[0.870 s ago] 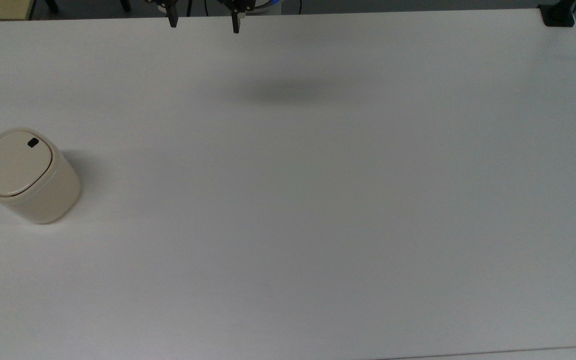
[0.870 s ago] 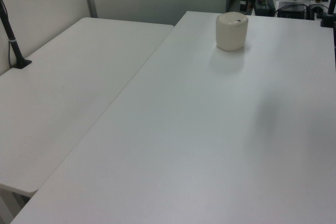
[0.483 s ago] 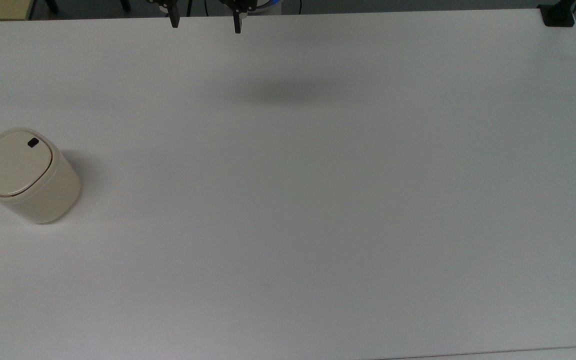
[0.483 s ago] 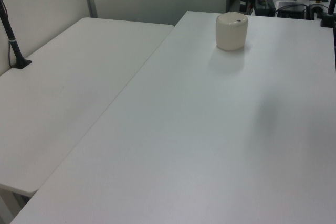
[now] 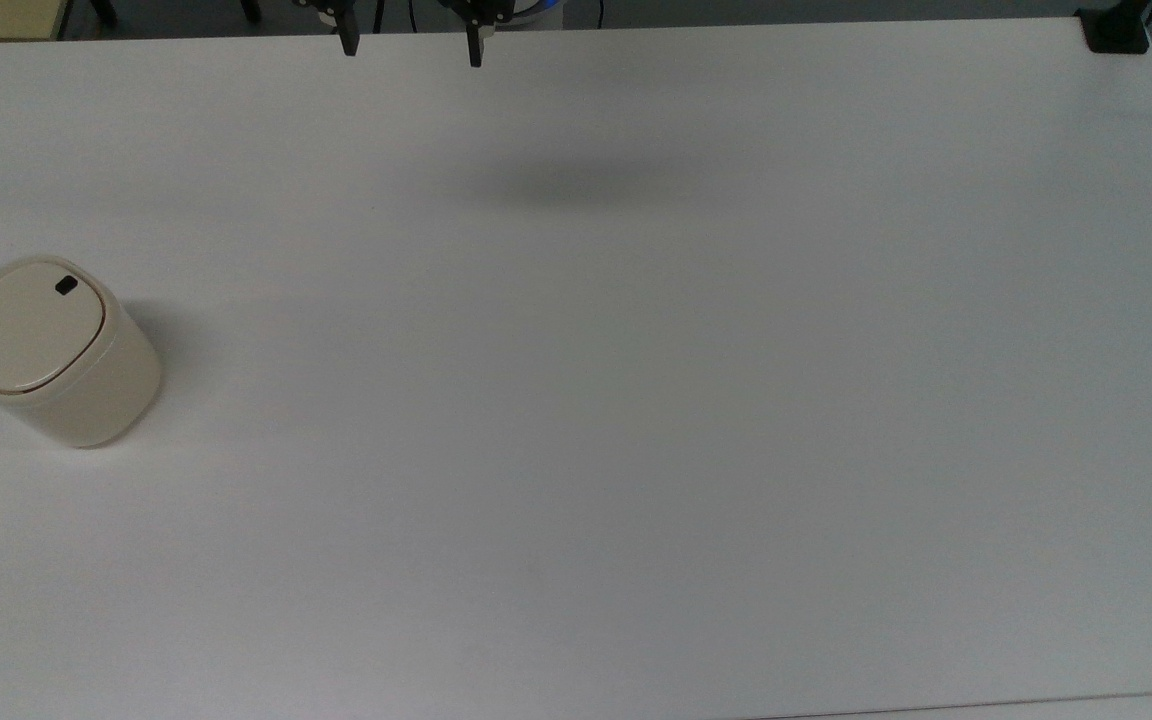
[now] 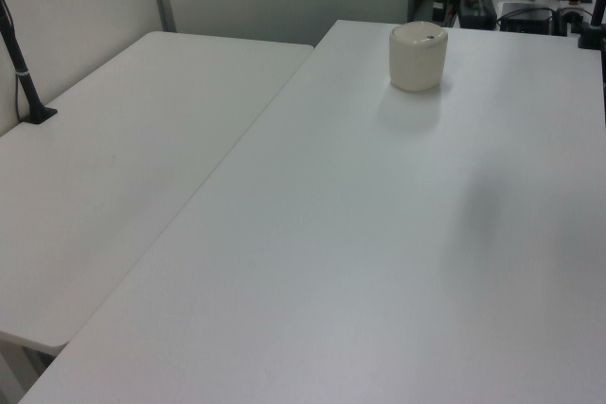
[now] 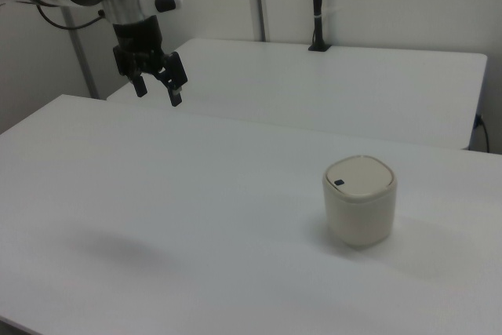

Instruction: Open the trash bin

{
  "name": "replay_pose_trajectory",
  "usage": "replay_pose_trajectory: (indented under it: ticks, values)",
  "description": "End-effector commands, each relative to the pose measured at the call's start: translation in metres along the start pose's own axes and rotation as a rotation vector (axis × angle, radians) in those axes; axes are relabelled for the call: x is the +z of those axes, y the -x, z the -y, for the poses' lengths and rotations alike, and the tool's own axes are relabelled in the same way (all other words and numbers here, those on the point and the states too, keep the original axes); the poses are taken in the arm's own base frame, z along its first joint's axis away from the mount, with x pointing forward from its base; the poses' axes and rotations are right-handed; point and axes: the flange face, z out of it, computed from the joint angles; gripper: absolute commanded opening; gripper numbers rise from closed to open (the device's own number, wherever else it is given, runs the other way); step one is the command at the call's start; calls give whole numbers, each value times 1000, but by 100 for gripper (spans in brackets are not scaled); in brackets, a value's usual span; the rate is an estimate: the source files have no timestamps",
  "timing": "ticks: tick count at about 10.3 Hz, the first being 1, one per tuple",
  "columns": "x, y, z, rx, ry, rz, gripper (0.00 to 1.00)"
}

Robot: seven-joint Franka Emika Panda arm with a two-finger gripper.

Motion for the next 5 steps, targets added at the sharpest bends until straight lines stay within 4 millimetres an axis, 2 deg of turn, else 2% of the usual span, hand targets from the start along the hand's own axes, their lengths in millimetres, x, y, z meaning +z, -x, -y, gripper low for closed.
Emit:
replay_pose_trajectory:
  ticks: [1, 5]
  values:
    - [1, -1, 1, -17, -8, -13, 100]
    - [-1, -1, 0, -9, -12, -15, 100]
